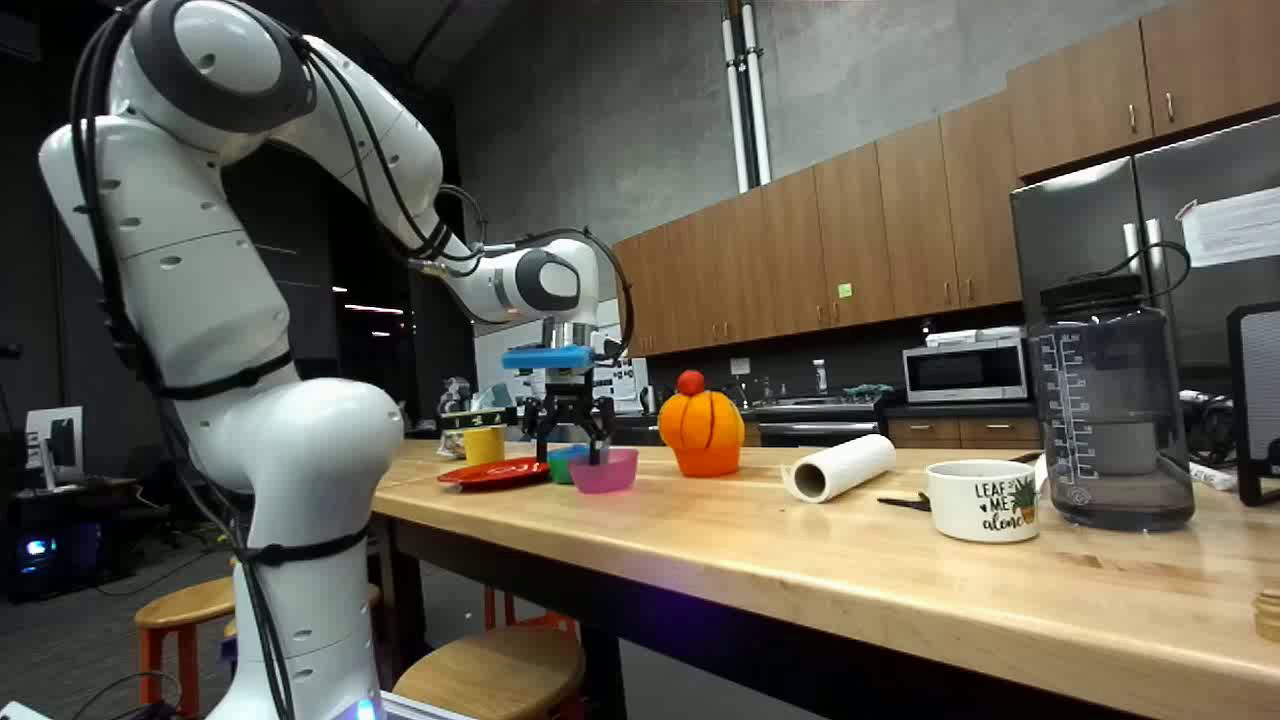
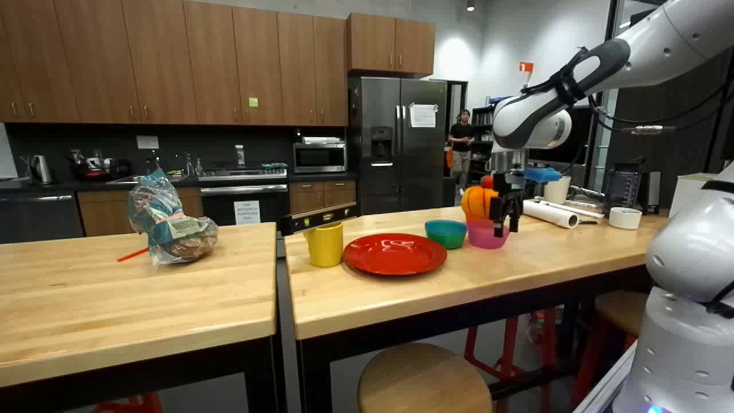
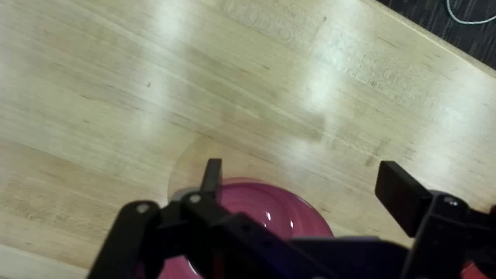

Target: Put the strawberry plush toy and pumpkin plush toy on the kitchen cabinet.

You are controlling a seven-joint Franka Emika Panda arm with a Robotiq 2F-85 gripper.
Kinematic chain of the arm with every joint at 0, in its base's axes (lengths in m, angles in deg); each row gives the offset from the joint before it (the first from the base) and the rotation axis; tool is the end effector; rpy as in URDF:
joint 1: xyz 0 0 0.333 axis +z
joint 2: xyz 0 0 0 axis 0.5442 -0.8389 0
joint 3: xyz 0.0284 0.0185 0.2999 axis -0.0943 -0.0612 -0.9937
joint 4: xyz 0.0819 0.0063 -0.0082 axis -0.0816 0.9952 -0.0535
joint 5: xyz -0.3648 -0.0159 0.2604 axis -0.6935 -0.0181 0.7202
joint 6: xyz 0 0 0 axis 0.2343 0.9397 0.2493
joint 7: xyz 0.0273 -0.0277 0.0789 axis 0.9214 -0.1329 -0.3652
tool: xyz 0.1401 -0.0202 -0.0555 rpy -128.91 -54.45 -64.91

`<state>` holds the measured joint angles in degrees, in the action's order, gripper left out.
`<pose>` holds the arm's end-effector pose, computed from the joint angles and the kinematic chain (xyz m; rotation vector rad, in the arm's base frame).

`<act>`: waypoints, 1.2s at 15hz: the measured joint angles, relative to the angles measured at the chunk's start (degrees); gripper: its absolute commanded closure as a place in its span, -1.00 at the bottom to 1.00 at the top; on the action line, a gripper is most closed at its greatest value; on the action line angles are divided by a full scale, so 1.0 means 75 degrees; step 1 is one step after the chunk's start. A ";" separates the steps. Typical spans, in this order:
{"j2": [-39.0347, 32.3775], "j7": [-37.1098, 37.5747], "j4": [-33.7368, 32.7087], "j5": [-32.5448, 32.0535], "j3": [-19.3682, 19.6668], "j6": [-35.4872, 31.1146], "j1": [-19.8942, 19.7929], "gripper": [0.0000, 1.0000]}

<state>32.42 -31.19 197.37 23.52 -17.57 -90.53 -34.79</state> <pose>0.4238 -0.0888 0.3147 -3.0561 -0.1934 0.1303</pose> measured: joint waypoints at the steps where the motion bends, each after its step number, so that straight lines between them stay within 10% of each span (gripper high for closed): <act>1: 0.0000 0.0001 0.0000 0.0000 0.0000 0.0000 0.0000 -1.00; 18: -0.0013 -0.0010 -0.0639 -0.0426 -0.0028 0.0004 -0.0285 -1.00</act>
<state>32.32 -31.27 192.58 20.32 -17.78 -90.50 -36.93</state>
